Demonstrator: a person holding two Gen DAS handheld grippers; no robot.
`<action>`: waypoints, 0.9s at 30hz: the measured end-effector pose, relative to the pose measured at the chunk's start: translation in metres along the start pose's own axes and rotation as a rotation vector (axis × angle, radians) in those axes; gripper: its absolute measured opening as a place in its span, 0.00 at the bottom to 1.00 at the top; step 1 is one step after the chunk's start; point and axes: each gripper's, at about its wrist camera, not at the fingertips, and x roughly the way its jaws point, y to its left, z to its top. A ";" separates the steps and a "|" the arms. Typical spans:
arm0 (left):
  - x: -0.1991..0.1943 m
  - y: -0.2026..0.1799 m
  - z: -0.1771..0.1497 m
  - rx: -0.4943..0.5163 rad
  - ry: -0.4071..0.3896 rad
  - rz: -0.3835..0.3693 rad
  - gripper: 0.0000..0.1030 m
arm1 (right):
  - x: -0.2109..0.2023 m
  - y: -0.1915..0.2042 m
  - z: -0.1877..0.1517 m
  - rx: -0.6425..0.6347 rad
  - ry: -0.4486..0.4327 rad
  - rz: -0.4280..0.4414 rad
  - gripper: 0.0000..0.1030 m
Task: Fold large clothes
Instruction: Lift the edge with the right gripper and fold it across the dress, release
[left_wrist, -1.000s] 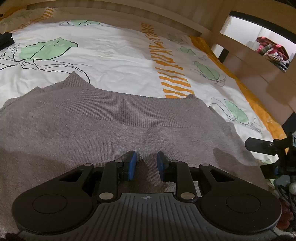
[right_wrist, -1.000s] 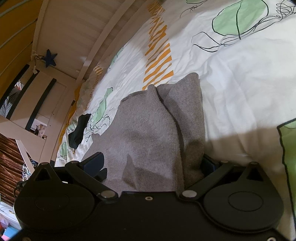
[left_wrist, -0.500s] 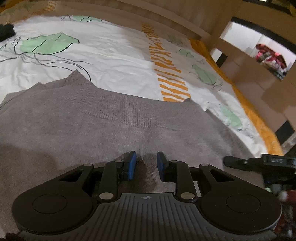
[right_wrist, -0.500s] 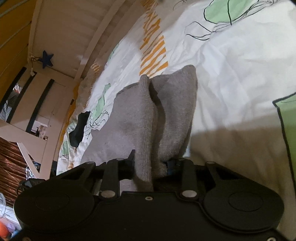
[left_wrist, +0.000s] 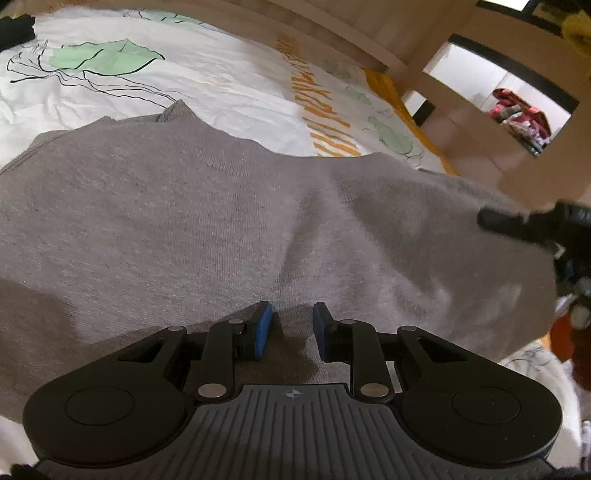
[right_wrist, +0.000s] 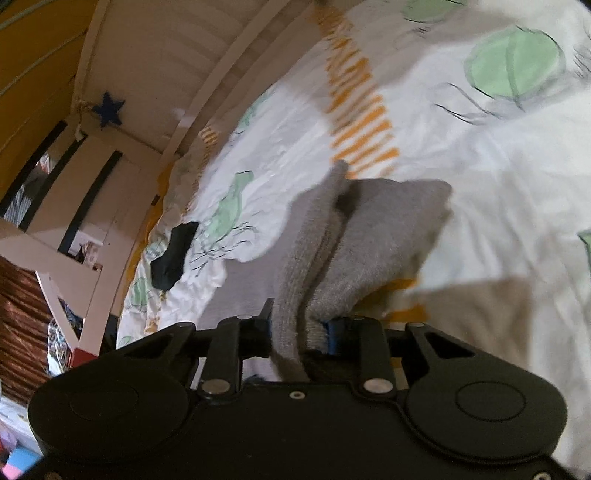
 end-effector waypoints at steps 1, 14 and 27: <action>-0.006 0.003 0.001 -0.017 -0.006 -0.010 0.24 | 0.001 0.013 0.003 -0.016 0.007 -0.001 0.36; -0.135 0.059 -0.013 -0.005 -0.274 0.252 0.27 | 0.107 0.140 -0.009 -0.099 0.209 0.128 0.36; -0.165 0.084 -0.029 -0.104 -0.300 0.292 0.28 | 0.216 0.177 -0.076 -0.166 0.338 0.101 0.58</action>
